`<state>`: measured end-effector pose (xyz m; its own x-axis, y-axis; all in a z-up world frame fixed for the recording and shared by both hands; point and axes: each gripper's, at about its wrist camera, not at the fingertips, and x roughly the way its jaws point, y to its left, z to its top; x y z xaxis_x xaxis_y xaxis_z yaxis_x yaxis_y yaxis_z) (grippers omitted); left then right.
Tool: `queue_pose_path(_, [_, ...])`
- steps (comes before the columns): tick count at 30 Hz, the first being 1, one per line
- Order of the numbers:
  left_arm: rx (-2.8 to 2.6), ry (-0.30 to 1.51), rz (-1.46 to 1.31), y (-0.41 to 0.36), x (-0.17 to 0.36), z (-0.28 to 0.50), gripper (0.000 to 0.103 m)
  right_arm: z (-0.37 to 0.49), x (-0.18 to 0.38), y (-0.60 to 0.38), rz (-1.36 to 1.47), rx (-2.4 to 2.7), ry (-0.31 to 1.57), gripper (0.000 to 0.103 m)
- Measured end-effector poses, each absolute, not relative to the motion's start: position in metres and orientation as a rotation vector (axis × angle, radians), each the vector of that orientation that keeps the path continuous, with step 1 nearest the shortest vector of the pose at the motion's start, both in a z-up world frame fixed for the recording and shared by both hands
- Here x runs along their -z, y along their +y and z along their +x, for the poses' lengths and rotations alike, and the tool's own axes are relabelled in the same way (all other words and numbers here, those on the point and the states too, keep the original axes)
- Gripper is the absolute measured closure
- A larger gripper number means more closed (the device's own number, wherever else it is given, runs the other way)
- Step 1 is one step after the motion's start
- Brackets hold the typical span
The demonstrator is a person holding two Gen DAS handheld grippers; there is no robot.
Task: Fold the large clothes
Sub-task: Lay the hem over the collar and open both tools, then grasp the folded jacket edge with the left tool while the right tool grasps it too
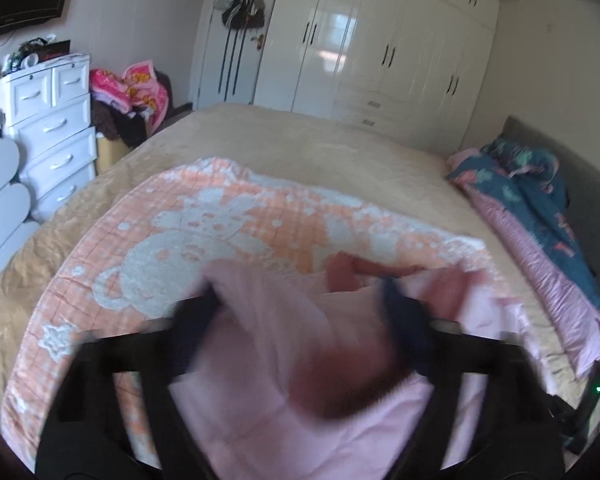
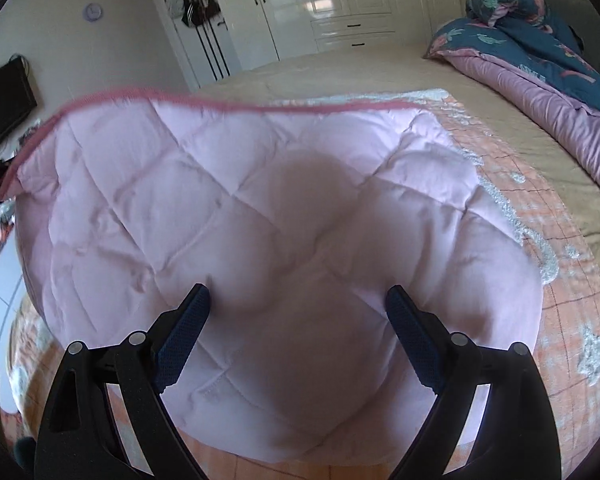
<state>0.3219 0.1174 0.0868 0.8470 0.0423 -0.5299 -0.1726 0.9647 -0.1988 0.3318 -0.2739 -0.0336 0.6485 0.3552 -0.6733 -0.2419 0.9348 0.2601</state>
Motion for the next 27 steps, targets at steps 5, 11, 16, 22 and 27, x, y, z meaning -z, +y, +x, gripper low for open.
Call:
queue_pose_path(5, [-0.147,0.475,-0.136,0.103,-0.106,0.298,0.012,0.324,0.019,-0.286,0.154,-0.324,0.754,0.014])
queue_pose_path(11, [-0.196,0.520,-0.102,0.119,-0.074,0.275,0.010,0.316,0.000,-0.316,0.135,-0.257,0.678,0.013])
queue_pose_path(16, [-0.230,0.623,-0.152,0.150,-0.023,0.269,0.010,0.329,0.013,-0.346,0.131,-0.177,0.732,0.012])
queue_pose_path(22, [-0.160,0.683,-0.272,0.179,0.022,0.276,0.010,0.341,0.039,-0.370,0.211,-0.172,0.795,0.012])
queue_pose_path(27, [-0.064,0.740,-0.396,0.190,0.049,0.287,0.010,0.347,0.048,-0.368,0.200,-0.203,0.824,0.012])
